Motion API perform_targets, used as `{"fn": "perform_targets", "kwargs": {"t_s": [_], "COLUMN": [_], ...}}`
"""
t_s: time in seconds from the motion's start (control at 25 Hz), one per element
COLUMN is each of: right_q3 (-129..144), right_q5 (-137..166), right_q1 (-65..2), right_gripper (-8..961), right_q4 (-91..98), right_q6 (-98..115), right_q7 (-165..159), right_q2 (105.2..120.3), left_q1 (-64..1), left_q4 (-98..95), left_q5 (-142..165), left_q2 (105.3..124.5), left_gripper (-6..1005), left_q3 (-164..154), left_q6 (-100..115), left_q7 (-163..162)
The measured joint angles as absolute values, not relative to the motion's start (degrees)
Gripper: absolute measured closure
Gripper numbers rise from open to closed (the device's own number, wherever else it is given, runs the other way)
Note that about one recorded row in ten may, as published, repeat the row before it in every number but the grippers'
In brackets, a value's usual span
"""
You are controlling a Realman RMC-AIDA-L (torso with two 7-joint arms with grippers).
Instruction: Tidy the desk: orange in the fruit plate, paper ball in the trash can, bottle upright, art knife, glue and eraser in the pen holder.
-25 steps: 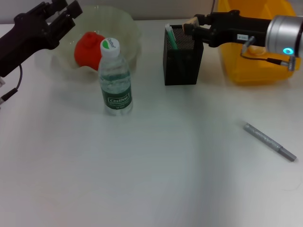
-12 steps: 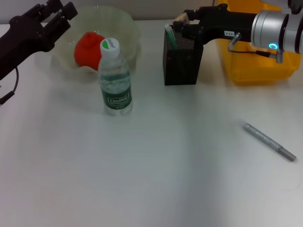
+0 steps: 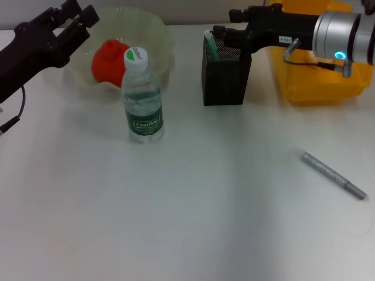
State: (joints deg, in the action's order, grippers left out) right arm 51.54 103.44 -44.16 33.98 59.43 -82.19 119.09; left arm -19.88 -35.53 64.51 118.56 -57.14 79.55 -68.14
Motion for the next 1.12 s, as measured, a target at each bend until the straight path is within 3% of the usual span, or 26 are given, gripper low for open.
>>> {"fn": "perform_targets", "kwargs": {"t_s": [0.12, 0.4, 0.56, 1.12], "right_q3": [51.8, 59.0, 60.3, 66.9], "right_q5": [106.0, 125.3, 138.3, 154.7], "right_q1": [-42.8, -35.9, -35.7, -38.6], "right_gripper": [442, 441, 445, 452], "right_q4": [37.7, 65.8, 75.2, 65.2], "right_q6": [62.8, 79.4, 89.3, 88.6], "right_q7": [-88.2, -122.0, -134.8, -142.0], "right_q2": [119.07, 118.91, 119.13, 119.16], "left_q1": [-19.9, -20.5, -20.8, -21.1], "left_q4": [-35.5, -35.0, -35.0, -35.0], "left_q5": [64.5, 64.6, 64.7, 65.0], "left_q2": [118.57, 118.55, 118.45, 118.40], "left_gripper": [520, 519, 519, 519], "left_q3": [-57.2, -57.2, -57.2, -57.0], "left_q6": [79.7, 80.3, 80.1, 79.6], "left_q7": [-68.2, -68.9, -69.1, -69.1]}}
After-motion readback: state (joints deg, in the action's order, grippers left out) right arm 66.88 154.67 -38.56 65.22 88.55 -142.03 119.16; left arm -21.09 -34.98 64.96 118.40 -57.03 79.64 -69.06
